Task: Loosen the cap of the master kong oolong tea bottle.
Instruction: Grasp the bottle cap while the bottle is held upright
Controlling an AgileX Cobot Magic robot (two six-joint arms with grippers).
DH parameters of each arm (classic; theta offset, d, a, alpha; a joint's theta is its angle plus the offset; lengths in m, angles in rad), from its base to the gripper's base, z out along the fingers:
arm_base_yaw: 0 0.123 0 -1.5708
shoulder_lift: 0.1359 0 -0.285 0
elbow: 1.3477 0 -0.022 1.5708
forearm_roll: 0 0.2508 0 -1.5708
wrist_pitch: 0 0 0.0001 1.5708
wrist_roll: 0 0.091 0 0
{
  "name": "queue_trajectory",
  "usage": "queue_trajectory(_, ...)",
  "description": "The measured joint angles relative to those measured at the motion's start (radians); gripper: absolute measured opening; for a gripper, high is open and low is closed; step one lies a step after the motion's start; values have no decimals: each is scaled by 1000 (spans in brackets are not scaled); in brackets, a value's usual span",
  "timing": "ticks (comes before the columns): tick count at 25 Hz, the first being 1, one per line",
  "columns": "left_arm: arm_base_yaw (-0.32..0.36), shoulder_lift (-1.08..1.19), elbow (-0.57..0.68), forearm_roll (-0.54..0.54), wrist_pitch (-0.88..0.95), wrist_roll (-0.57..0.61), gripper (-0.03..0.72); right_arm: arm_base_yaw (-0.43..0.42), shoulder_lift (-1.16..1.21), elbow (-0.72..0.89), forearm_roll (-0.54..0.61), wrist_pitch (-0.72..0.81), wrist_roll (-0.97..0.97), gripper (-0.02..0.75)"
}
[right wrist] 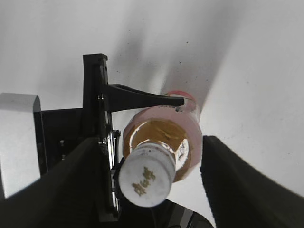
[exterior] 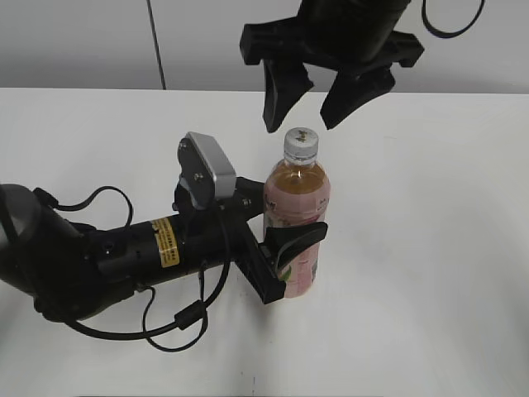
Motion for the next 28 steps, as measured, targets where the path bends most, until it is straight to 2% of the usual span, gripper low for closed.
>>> queue_trajectory(23, 0, 0, 0, -3, 0, 0, 406, 0, -10, 49, 33, 2, 2, 477)
queue_trajectory(28, 0, 0, 0, -3, 0, 0, 406, 0, 5, 49, 54, 2, 3, 436)
